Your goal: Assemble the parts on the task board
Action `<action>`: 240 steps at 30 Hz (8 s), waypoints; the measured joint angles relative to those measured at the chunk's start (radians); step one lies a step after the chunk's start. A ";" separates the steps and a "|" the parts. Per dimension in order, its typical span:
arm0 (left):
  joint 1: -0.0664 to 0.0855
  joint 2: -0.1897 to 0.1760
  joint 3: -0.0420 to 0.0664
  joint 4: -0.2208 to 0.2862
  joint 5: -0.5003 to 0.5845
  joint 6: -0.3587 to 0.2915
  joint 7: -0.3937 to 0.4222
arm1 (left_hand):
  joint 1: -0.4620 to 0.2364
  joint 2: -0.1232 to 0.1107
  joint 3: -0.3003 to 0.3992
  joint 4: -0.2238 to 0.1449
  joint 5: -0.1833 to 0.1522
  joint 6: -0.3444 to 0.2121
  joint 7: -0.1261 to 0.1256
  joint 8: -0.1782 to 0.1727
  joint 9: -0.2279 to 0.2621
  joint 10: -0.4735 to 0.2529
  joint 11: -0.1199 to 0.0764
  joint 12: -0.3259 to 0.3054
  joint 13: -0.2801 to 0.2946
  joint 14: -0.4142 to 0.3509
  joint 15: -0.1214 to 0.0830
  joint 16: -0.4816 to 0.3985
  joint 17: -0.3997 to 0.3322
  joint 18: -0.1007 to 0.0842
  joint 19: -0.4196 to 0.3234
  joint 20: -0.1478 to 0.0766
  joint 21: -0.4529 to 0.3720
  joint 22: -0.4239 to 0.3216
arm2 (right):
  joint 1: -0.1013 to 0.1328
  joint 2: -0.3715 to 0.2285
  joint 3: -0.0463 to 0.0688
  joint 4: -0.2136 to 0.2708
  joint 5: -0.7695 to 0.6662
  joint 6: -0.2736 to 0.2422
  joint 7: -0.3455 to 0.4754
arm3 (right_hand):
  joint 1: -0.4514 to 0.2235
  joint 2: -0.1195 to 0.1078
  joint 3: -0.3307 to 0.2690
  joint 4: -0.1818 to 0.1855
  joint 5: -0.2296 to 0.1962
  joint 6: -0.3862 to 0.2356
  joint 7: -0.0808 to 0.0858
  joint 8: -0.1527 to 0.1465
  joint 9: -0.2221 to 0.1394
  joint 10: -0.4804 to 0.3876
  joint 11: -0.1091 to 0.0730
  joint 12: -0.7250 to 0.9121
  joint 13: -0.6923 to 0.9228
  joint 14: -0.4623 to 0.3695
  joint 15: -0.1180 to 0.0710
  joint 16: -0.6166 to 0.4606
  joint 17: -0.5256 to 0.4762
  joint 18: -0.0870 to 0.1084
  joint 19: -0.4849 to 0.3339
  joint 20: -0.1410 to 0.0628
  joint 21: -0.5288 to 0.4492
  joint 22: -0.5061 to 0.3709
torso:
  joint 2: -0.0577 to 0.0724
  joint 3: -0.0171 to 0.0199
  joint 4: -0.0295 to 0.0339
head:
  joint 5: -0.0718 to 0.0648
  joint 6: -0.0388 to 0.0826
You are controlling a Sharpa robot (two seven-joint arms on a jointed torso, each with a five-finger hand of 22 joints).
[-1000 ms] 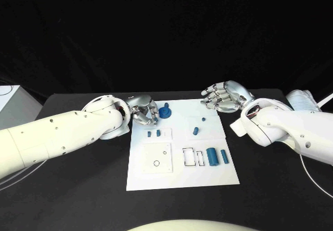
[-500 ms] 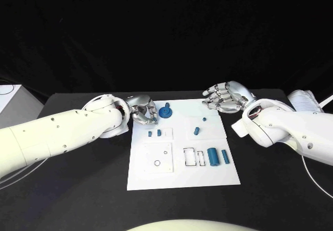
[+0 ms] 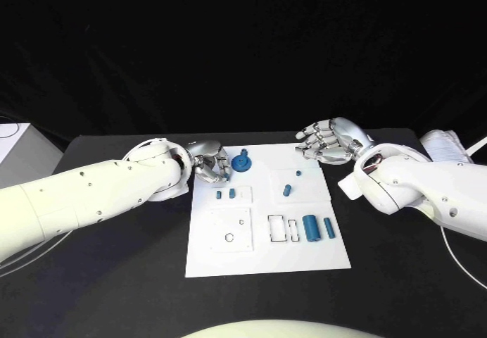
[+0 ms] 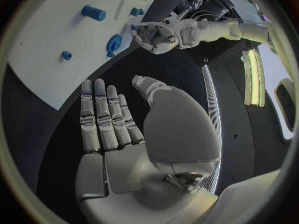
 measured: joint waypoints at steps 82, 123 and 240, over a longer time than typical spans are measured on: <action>0.000 0.022 -0.008 -0.022 -0.003 0.055 -0.022 | 0.000 0.000 -0.008 -0.019 -0.004 -0.015 0.007 -0.056 -0.015 0.021 0.000 -0.050 -0.007 -0.004 0.004 -0.001 -0.034 0.000 0.004 0.004 0.004 0.001 | 0.000 -0.004 0.000 0.002 0.000 0.000 -0.001 | 0.000 0.000 0.003 -0.003 0.000 0.003 -0.003 0.000 0.000 0.000 0.000 0.000 0.000 0.000 0.000 0.000 -0.001 0.000 0.000 0.000 0.000 -0.005 | -0.001 -0.0008 0.0009 | -0.006 -0.003; -0.006 -0.103 0.034 -0.008 0.287 -0.031 0.079 | 0.002 0.002 -0.002 -0.060 -0.004 -0.078 0.040 -0.130 -0.050 -0.024 0.030 -0.046 0.023 -0.223 0.025 -0.176 -0.355 0.035 -0.229 0.020 -0.198 -0.207 | 0.000 0.009 0.000 -0.083 -0.420 0.151 -0.078 | 0.058 0.001 0.089 -0.157 -0.095 0.244 -0.040 -0.066 -0.051 0.267 -0.109 -0.177 0.002 0.399 -0.141 0.462 0.304 0.000 0.269 -0.170 0.494 0.326 | -0.002 -0.0009 -0.0021 | -0.029 0.015; -0.007 -0.247 0.048 0.110 1.024 0.004 0.399 | -0.003 0.020 -0.026 -0.087 0.000 -0.089 0.050 -0.122 -0.056 -0.127 0.048 0.009 0.050 -0.267 0.038 -0.215 -0.379 0.032 -0.261 0.025 -0.217 -0.214 | -0.070 0.044 0.008 0.084 -0.786 -0.048 -0.227 | 0.011 0.032 0.222 -0.198 -0.161 0.365 -0.079 0.004 0.060 0.331 -0.109 -0.236 0.065 0.402 -0.166 1.146 0.782 -0.093 0.461 -0.179 1.232 1.072 | -0.002 -0.0011 0.0003 | -0.033 0.024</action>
